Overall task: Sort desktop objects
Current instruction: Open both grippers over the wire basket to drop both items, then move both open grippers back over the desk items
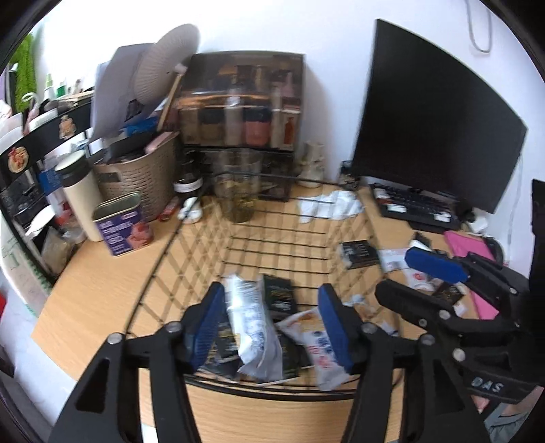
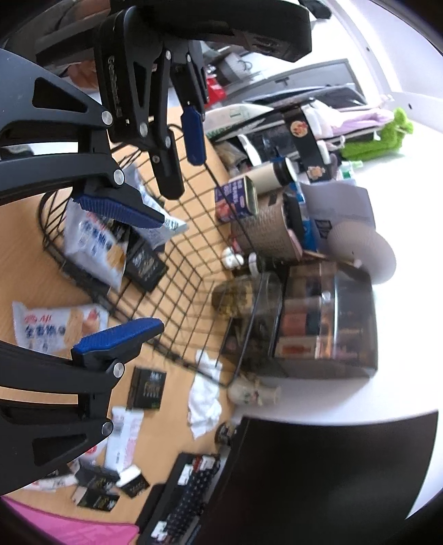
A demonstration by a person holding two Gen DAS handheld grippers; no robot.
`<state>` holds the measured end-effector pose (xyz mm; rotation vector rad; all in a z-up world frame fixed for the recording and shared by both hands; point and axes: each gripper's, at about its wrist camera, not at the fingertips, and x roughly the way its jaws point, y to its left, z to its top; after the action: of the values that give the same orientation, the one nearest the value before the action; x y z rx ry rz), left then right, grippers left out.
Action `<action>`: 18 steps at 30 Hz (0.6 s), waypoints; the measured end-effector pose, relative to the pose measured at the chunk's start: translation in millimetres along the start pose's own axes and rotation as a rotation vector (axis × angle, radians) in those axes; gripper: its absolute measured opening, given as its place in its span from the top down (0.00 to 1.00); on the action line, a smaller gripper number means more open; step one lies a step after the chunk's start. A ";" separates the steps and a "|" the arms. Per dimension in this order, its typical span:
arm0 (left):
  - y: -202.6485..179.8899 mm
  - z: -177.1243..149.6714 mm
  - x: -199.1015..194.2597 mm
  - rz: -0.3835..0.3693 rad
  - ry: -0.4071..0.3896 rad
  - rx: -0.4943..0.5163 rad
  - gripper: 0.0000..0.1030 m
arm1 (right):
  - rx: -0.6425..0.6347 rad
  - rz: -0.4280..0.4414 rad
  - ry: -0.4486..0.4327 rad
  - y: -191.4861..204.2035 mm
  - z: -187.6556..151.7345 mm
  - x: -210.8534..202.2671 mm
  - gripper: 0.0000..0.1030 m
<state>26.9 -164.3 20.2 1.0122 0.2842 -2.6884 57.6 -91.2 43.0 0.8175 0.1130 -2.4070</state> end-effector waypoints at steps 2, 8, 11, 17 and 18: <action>-16.4 -1.2 -2.2 -0.033 -0.008 0.024 0.27 | 0.018 -0.028 -0.008 -13.8 -4.0 -11.8 0.47; -84.8 -8.4 3.0 -0.119 -0.009 0.151 0.19 | 0.094 -0.143 -0.030 -68.8 -24.4 -56.4 0.47; -117.2 -11.0 10.9 -0.188 0.000 0.181 0.19 | 0.139 -0.207 -0.030 -98.5 -38.5 -76.9 0.46; -167.1 -19.5 41.7 -0.210 0.017 0.210 0.19 | 0.238 -0.335 -0.016 -157.6 -69.0 -111.0 0.45; -171.5 -19.5 51.0 -0.238 0.053 0.203 0.19 | 0.249 -0.353 -0.014 -164.2 -72.8 -114.6 0.45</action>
<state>-50.0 -4.9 -12.5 1.1752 0.1517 -2.9561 77.7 120.7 33.7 0.9583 -0.0547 -2.7982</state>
